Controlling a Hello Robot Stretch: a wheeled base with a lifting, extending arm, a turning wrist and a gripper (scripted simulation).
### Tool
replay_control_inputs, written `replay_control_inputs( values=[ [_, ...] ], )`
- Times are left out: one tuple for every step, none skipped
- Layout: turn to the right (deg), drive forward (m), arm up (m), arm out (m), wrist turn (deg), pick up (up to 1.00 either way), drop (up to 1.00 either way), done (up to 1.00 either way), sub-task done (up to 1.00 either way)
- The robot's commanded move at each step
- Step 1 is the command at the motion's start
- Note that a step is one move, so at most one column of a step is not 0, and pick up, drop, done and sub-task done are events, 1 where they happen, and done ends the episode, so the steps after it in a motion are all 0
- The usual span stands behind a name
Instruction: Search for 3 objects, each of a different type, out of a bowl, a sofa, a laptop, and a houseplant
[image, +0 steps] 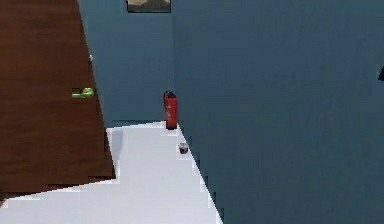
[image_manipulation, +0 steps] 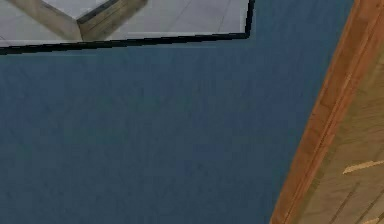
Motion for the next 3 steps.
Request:
replay_control_inputs(
  values=[
    [-9.0,0.0,0.0,0.0,0.0,0.0,0.0,0.0,0.0],
    [0.0,0.3,0.0,0.0,0.0,0.0,0.0,0.0,0.0],
    [-45.0,0.0,0.0,0.0,0.0,0.0,0.0,0.0,0.0]
  ],
)
